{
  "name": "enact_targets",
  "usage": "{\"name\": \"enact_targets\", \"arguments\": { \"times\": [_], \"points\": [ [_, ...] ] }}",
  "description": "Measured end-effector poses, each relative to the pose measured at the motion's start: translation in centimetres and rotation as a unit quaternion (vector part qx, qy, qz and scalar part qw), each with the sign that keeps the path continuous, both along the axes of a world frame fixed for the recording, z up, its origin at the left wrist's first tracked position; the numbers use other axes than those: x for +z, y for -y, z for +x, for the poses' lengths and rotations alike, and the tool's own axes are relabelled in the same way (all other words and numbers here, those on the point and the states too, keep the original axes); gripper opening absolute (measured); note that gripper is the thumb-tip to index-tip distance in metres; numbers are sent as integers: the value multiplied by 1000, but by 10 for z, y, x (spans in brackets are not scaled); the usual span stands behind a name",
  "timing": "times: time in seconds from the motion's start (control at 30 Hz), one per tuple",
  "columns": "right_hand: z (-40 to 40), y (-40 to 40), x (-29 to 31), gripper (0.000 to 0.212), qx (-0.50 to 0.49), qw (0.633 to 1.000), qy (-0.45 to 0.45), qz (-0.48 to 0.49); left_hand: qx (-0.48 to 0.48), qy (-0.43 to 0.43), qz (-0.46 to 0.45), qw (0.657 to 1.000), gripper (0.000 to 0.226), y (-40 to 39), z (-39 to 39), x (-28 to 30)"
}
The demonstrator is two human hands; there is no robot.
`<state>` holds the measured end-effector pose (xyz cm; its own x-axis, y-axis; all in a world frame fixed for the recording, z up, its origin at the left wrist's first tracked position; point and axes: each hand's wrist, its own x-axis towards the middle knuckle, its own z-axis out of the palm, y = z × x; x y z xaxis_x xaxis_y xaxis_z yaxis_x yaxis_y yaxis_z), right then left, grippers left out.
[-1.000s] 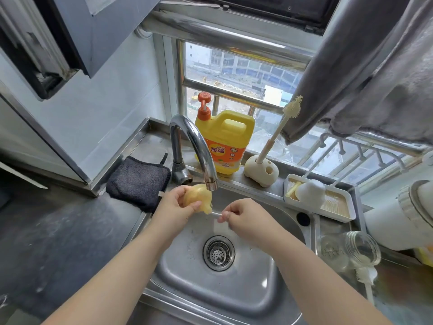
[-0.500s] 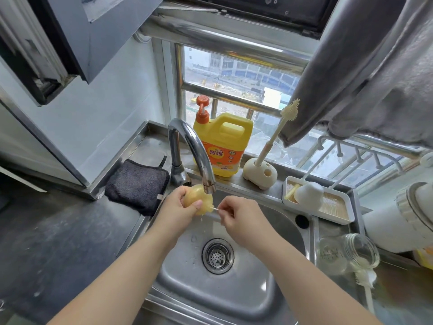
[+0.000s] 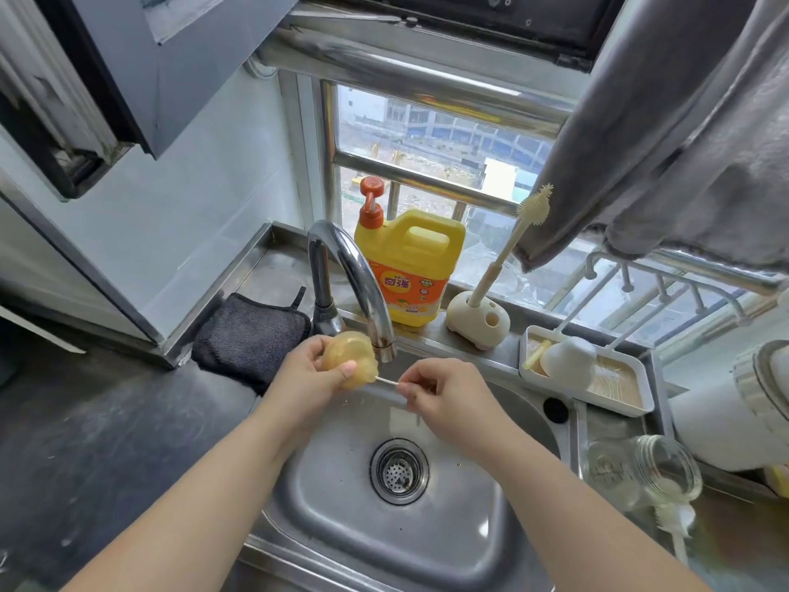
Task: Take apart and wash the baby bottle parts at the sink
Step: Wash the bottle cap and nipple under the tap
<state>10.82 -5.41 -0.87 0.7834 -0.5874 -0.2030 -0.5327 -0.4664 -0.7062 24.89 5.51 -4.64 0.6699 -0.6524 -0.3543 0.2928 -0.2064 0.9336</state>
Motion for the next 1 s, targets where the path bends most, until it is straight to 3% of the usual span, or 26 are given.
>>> {"name": "enact_targets", "arguments": {
  "times": [0.13,0.57,0.73,0.87,1.0],
  "points": [
    [7,-3,-1,18,-16,1000,15,-7,-32,3,-6,999,21,2,-9,0],
    [3,-9,-1,14,-13,1000,-24,-7,7,25,14,1000,20,-6,2,0],
    [6,-15,-5,15,-46,999,-20,-14,-54,50,17,997,21,-3,-12,4],
    [0,-17,-4,15,-22,999,-42,-2,-19,66,36,997,18,-5,-3,-1],
    [4,-16,-5,18,-39,998,-48,-2,-54,37,16,998,33,-3,-16,1]
  ]
}}
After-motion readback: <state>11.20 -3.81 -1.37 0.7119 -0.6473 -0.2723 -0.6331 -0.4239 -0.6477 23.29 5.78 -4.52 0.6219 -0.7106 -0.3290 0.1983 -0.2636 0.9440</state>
